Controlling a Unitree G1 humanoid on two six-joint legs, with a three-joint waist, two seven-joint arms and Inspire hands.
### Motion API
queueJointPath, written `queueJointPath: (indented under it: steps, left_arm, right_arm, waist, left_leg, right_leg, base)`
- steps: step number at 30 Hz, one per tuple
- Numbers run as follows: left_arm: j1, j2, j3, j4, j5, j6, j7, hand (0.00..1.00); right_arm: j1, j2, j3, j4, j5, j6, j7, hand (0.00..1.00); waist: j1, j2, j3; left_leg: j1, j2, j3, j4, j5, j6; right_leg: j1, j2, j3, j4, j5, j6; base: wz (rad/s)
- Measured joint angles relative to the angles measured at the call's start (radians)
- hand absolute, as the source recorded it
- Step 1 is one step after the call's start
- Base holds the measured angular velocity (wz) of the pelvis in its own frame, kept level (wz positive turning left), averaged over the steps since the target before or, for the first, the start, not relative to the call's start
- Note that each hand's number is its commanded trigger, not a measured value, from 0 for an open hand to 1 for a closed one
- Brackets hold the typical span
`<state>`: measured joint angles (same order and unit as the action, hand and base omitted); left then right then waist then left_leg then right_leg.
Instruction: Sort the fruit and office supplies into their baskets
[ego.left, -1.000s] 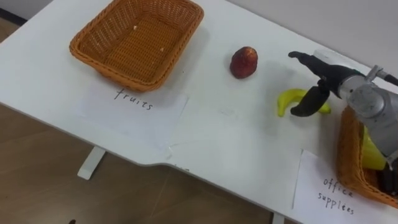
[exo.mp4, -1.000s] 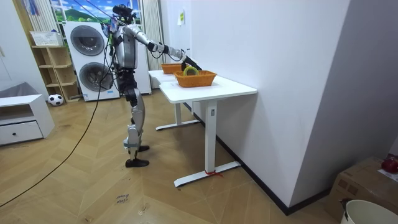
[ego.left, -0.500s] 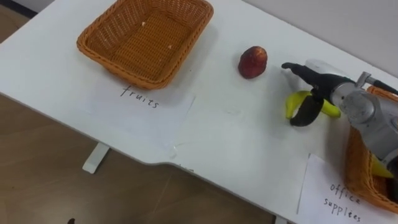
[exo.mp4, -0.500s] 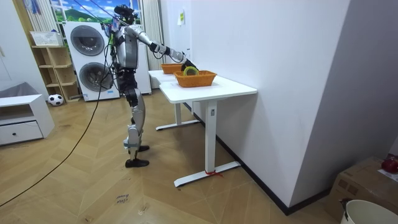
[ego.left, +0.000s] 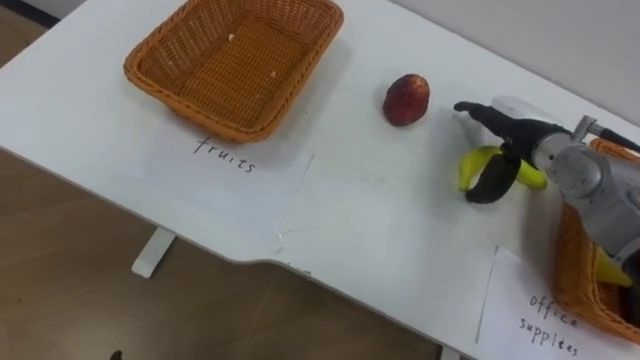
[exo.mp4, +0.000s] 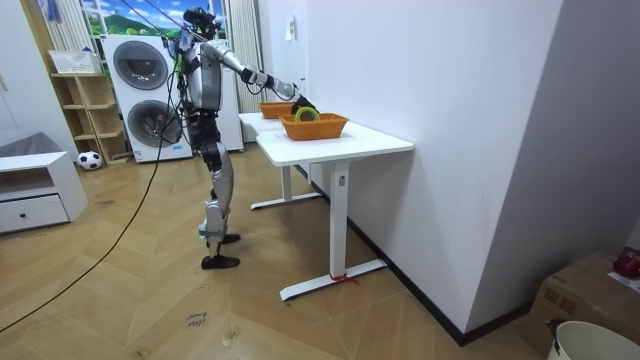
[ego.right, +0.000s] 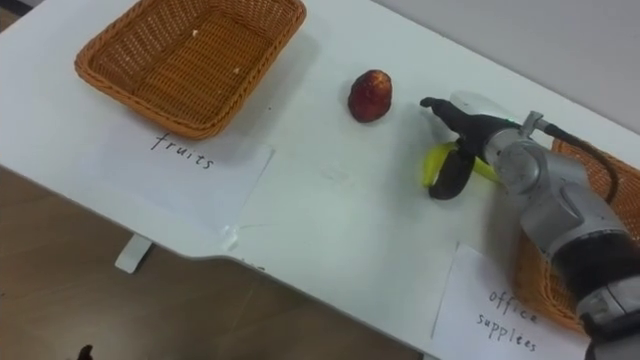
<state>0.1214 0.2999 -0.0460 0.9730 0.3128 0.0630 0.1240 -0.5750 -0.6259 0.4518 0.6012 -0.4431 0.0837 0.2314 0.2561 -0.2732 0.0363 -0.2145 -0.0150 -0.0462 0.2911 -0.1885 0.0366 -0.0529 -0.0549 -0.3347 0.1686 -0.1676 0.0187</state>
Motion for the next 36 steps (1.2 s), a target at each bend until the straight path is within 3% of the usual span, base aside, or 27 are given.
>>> queueJointPath:
  steps: [13,18,25,29,36]
  left_arm:
    - [-0.004,0.003,-0.003,-0.002,-0.006,0.004,-0.001,0.00]
    - [-0.003,0.009,0.003,-0.002,-0.006,0.020,-0.007,0.00]
    - [-0.006,0.009,0.003,-0.010,-0.005,0.022,-0.010,0.00]
    - [-0.019,0.009,0.002,-0.010,-0.006,0.024,-0.023,0.00]
    - [-0.019,0.008,0.002,-0.010,-0.006,0.041,-0.025,0.00]
  right_arm:
    - [-0.015,-0.010,0.002,0.010,-0.031,0.012,0.047,0.00]
    - [-0.015,-0.011,0.002,0.012,-0.038,0.027,0.057,0.00]
    - [-0.015,-0.012,0.000,0.022,-0.037,0.038,0.105,0.00]
    - [-0.015,-0.020,0.000,0.054,-0.033,0.040,0.146,0.00]
    - [-0.015,-0.020,0.000,0.098,-0.034,0.050,0.181,0.00]
  waist:
    - [-0.002,-0.001,-0.0004]
    - [0.001,-0.002,-0.0018]
    - [0.005,0.015,0.0007]
    - [0.025,0.026,0.0000]
    - [0.037,0.029,-0.0019]
  left_leg:
    - [-0.005,0.000,-0.012,-0.002,0.001,-0.002]
    - [-0.007,0.000,-0.012,0.004,0.001,-0.002]
    - [-0.013,0.000,-0.013,0.019,0.001,-0.002]
    - [-0.020,0.000,-0.016,0.032,0.000,-0.003]
    - [-0.022,0.000,-0.023,0.041,0.000,-0.004]
  right_leg:
    - [0.000,0.000,-0.027,0.000,0.000,0.000]
    - [0.000,0.000,-0.025,0.002,0.001,-0.001]
    - [0.003,0.001,-0.026,0.002,0.002,-0.003]
    - [0.004,0.004,-0.027,0.003,0.005,-0.007]
    - [0.010,0.005,-0.036,0.006,0.007,-0.011]
  base:
    - [0.02]
    - [0.02]
    - [0.00]
    - [0.00]
    - [0.01]
